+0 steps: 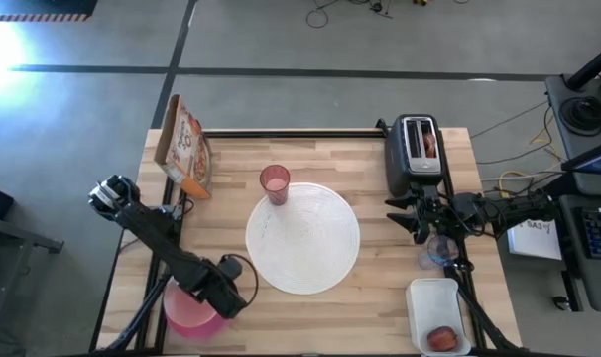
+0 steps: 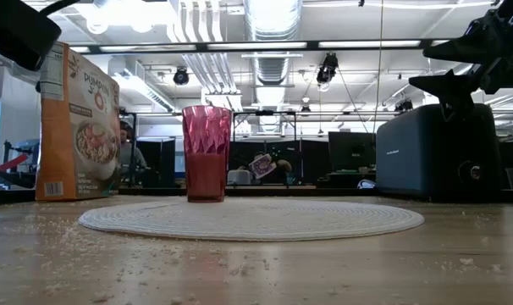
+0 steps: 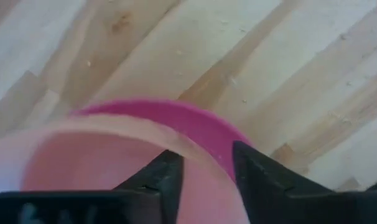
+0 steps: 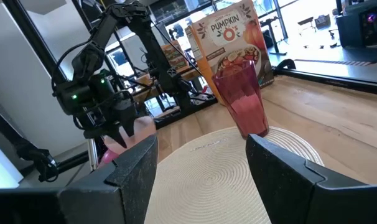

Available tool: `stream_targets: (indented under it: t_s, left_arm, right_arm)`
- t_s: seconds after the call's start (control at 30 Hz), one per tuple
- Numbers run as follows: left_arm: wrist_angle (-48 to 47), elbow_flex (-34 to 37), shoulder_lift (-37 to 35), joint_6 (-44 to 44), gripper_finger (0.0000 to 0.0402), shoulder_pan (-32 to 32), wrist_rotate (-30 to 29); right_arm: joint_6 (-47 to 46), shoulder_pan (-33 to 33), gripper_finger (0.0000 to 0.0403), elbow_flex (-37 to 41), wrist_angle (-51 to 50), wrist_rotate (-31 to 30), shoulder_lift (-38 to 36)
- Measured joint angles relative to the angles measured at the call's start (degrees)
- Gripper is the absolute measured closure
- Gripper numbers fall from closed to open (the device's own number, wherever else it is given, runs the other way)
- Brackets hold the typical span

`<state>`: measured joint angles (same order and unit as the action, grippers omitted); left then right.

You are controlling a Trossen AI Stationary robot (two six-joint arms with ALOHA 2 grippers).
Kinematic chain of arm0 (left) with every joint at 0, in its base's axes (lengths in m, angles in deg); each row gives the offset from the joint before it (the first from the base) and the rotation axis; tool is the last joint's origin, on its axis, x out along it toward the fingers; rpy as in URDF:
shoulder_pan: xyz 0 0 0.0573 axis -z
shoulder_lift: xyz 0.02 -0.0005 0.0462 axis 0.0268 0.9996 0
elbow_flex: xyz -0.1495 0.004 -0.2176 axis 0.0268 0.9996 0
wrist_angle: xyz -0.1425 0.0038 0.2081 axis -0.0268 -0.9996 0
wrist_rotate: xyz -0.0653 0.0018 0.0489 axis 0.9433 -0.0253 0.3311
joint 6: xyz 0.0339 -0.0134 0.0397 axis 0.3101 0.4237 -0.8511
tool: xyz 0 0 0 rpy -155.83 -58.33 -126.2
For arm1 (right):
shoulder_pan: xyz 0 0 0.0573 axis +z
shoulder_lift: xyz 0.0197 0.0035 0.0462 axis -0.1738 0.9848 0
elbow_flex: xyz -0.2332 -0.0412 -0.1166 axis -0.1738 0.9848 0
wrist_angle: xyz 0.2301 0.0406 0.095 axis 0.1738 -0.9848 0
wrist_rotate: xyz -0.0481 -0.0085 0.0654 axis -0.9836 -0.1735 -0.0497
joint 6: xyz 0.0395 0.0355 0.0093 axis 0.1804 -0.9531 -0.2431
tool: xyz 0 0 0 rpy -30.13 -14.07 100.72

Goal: Arrange a breakfast setting
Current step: Put the orange bowl on the right side of the white mat

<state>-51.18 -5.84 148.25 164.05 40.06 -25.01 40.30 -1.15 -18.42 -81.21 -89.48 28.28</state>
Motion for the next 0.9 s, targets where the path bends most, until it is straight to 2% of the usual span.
stream_targets:
  t_s: [0.2,0.27,0.5,0.67,0.8,0.9]
  left_arm:
    - [-0.5,0.1,0.0,-0.6,0.0377,-0.1,0.2]
    - [-0.6,0.1,0.0,-0.6,0.0394,0.0,0.4]
    - [-0.5,-0.2,-0.1,-0.5,0.0399,-0.1,3.0]
    - [-4.7,-4.2,-0.8,-1.7,0.0401,-0.2,4.1]
    - [-9.9,-9.2,-0.8,-4.8,0.0401,-0.8,1.5]
    - [-10.0,-12.0,-0.8,-10.2,0.0401,-2.4,-1.6]
  right_arm:
    - [0.0,0.0,0.017,0.0,0.0,0.0,0.0]
    - [0.0,0.0,0.017,0.0,0.0,0.0,0.0]
    - [0.0,0.0,0.017,0.0,0.0,0.0,0.0]
    - [0.0,0.0,0.017,0.0,0.0,0.0,0.0]
    - [0.0,0.0,0.017,0.0,0.0,0.0,0.0]
    - [0.0,0.0,0.017,0.0,0.0,0.0,0.0]
